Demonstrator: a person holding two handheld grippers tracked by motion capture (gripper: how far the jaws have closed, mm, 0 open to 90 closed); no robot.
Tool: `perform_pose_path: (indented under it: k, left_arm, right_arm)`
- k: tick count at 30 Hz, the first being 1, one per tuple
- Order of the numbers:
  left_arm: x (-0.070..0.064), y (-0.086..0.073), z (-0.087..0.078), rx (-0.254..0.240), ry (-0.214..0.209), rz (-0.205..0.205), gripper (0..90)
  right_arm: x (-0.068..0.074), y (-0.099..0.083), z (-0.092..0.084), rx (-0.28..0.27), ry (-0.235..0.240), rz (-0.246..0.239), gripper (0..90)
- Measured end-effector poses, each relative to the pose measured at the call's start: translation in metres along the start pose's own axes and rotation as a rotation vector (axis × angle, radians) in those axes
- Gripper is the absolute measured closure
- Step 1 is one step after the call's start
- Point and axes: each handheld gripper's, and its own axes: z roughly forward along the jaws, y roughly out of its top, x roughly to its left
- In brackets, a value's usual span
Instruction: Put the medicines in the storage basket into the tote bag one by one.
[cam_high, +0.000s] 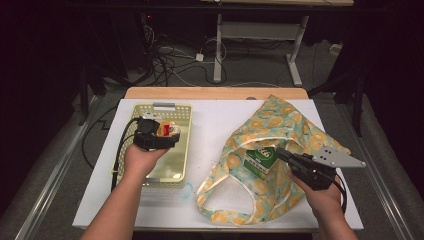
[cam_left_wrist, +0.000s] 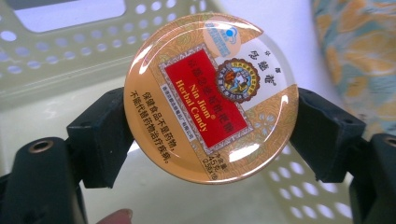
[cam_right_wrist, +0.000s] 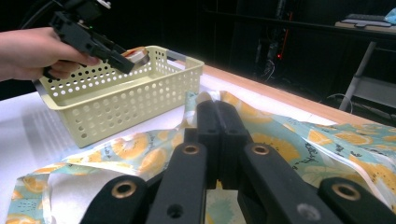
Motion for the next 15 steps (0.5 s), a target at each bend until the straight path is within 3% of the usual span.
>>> perform_pose_path:
  k: [6,8,15]
  left_arm:
    - [-0.032,-0.011,-0.013,-0.043,-0.075,0.055,19.2]
    - [-0.045,-0.016,-0.015,-0.068,-0.123,0.075,19.2]
    - [-0.095,-0.025,-0.007,-0.053,-0.204,0.196,19.2]
  right_arm:
    - [0.001,0.0,0.001,0.002,0.001,-0.006,90.0]
    - [0.001,0.0,0.002,0.0,0.002,-0.009,90.0]
    - [0.003,0.0,0.002,0.004,0.004,-0.012,90.0]
